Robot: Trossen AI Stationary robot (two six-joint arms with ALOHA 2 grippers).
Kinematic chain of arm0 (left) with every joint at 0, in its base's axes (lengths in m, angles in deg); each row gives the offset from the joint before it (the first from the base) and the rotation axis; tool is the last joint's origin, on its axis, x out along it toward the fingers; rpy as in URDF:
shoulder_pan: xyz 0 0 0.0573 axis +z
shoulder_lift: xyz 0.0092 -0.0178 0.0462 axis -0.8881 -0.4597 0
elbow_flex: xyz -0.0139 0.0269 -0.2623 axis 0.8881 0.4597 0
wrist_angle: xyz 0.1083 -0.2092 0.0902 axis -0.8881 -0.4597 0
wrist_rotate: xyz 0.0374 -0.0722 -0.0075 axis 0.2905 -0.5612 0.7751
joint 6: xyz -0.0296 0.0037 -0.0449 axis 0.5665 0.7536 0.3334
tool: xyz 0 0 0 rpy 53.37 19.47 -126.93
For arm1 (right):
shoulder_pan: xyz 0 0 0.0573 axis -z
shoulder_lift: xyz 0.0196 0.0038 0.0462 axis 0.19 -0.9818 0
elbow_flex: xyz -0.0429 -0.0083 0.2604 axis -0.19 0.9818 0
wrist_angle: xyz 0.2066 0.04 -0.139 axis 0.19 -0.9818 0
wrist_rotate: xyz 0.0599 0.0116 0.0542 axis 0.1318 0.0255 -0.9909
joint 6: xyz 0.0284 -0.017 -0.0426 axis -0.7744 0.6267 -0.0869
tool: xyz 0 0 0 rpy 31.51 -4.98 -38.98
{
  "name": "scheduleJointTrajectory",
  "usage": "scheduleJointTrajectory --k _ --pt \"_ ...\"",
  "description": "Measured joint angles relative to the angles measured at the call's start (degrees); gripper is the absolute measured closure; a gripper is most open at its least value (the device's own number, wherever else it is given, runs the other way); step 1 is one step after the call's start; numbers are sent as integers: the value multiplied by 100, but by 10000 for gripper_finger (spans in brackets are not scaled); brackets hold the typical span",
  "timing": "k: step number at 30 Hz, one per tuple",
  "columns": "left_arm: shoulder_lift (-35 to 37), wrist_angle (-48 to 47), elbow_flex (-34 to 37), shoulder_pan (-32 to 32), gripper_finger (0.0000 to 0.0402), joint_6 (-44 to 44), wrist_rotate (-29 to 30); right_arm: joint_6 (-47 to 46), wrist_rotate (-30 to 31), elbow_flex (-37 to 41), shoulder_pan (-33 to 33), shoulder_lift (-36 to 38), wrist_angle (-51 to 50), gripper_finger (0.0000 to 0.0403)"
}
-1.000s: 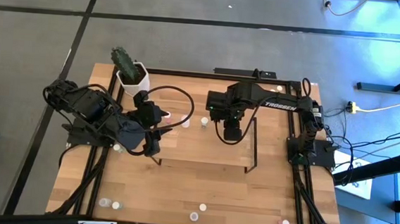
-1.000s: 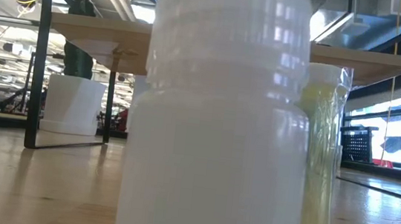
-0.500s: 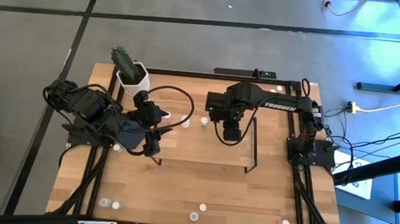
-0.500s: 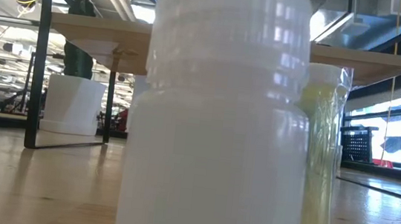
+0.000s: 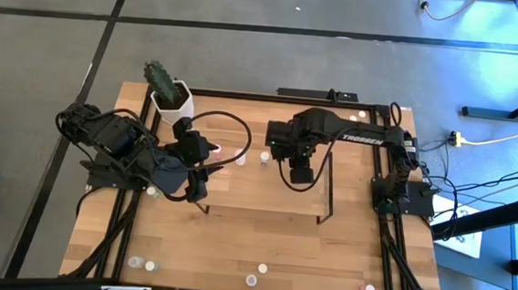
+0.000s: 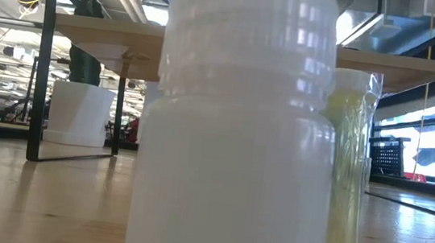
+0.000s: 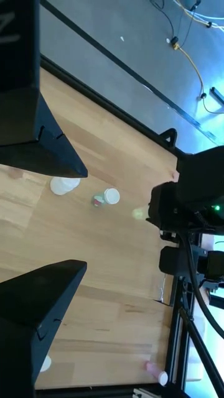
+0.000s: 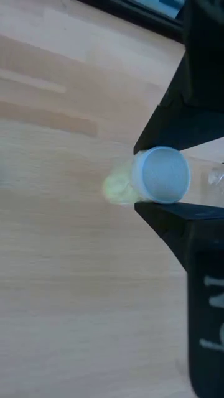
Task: Pick and place medicine bottles onto shelf by color
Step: Put the middle yellow pill bottle on the shelf
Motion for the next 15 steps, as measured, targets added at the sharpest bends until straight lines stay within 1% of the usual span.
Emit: scheduleJointTrajectory --k 3,5,7,15 --pt "0 0 0 -1 179 0 0 -14 0 0 -9 -2 -2 280" --pt "0 0 1 1 179 0 0 -19 -181 0 -7 -2 0 280" --pt "0 0 2 0 179 2 0 -23 -236 0 -7 -2 13 280" --pt "0 0 1 -1 179 7 0 274 94 0 -7 -4 17 280"
